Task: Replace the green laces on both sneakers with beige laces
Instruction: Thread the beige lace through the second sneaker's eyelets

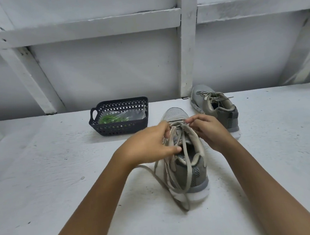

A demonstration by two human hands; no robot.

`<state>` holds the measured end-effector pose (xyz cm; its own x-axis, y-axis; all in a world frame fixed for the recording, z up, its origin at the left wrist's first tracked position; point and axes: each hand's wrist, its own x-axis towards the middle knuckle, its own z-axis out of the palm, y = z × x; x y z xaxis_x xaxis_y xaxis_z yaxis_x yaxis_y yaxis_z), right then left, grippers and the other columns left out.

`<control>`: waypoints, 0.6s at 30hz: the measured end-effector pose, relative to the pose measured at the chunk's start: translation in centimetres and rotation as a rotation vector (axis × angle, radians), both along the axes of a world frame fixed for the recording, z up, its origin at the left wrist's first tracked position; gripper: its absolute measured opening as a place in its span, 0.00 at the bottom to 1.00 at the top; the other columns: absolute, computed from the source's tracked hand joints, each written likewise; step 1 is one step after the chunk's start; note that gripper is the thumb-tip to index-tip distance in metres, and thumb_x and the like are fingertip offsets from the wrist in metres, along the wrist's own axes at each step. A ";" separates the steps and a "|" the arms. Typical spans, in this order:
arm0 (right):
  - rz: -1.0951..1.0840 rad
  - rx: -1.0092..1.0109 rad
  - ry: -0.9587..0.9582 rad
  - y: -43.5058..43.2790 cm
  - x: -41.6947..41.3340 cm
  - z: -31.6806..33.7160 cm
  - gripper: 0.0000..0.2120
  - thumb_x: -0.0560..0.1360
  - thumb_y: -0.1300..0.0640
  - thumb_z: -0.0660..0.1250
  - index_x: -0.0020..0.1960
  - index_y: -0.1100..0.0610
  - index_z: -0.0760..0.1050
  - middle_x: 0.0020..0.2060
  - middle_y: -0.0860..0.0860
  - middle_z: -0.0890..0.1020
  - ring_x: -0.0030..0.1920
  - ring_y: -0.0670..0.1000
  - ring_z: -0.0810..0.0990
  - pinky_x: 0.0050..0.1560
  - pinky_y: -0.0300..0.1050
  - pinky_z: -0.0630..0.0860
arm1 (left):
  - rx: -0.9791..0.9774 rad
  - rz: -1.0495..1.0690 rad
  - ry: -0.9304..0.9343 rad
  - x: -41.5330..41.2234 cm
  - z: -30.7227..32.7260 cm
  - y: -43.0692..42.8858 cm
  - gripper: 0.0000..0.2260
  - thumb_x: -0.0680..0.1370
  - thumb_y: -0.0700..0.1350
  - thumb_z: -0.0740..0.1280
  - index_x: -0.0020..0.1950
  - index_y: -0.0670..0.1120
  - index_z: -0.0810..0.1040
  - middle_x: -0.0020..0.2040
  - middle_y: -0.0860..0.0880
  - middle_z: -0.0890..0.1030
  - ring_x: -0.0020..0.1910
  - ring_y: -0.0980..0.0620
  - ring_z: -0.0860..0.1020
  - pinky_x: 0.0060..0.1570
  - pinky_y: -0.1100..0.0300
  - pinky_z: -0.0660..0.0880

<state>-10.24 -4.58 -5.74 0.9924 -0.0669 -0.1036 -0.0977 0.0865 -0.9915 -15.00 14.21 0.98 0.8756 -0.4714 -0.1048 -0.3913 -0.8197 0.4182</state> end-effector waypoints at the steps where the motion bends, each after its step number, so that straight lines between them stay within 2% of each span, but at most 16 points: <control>1: 0.000 0.001 -0.001 0.0 0.0 -0.1 0.12 0.77 0.71 0.56 0.42 0.61 0.76 0.38 0.53 0.78 0.37 0.46 0.76 0.35 0.30 0.75 | 0.042 0.010 0.026 -0.1 -0.4 -0.3 0.16 0.74 0.56 0.68 0.51 0.48 0.65 0.37 0.56 0.70 0.35 0.56 0.70 0.34 0.58 0.64; 4: -0.001 0.016 -0.001 -0.1 -0.1 -0.1 0.13 0.77 0.71 0.56 0.42 0.61 0.76 0.40 0.55 0.79 0.39 0.47 0.77 0.37 0.30 0.76 | -0.009 0.027 0.056 0.0 -1.5 -0.8 0.14 0.76 0.49 0.66 0.52 0.48 0.62 0.41 0.50 0.74 0.38 0.49 0.72 0.38 0.55 0.68; 8: 0.001 0.035 0.001 -0.1 -0.1 -0.1 0.13 0.76 0.72 0.56 0.42 0.62 0.76 0.40 0.56 0.79 0.40 0.48 0.78 0.37 0.31 0.77 | -0.167 0.028 0.062 0.4 -1.3 -0.1 0.06 0.78 0.41 0.61 0.48 0.51 0.66 0.36 0.52 0.77 0.35 0.50 0.74 0.36 0.56 0.69; 11: 0.012 0.027 -0.002 -0.1 -0.2 0.1 0.12 0.77 0.71 0.56 0.42 0.62 0.76 0.39 0.55 0.79 0.40 0.48 0.77 0.36 0.31 0.76 | -0.484 0.029 0.143 0.7 0.0 0.9 0.09 0.78 0.36 0.61 0.44 0.50 0.71 0.33 0.51 0.78 0.35 0.50 0.75 0.42 0.51 0.75; 13: 0.022 -0.023 -0.019 -0.1 -0.4 0.6 0.12 0.78 0.68 0.57 0.42 0.60 0.76 0.36 0.54 0.77 0.38 0.47 0.76 0.36 0.31 0.75 | -0.739 0.007 0.211 0.9 1.2 1.6 0.09 0.78 0.32 0.61 0.43 0.46 0.73 0.30 0.52 0.77 0.32 0.53 0.75 0.40 0.56 0.75; 15: 0.013 -0.090 -0.062 0.1 -0.7 1.3 0.11 0.79 0.64 0.59 0.42 0.58 0.77 0.35 0.52 0.76 0.38 0.48 0.76 0.37 0.33 0.76 | -0.972 -0.015 0.280 1.2 2.4 2.1 0.07 0.77 0.33 0.62 0.43 0.43 0.74 0.29 0.52 0.76 0.29 0.54 0.75 0.35 0.62 0.75; 18: -0.021 -0.216 -0.195 0.5 -1.7 3.3 0.10 0.79 0.56 0.61 0.42 0.54 0.78 0.34 0.49 0.76 0.36 0.45 0.75 0.38 0.38 0.75 | -1.228 -0.054 0.388 1.7 4.1 2.6 0.05 0.73 0.36 0.64 0.43 0.42 0.79 0.35 0.48 0.81 0.33 0.53 0.80 0.37 0.61 0.79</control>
<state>-11.94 -4.10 -2.40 0.9903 -0.0877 0.1078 0.0961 -0.1286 -0.9870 -13.32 16.82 5.07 0.8626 -0.4731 0.1789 -0.0959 0.1943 0.9762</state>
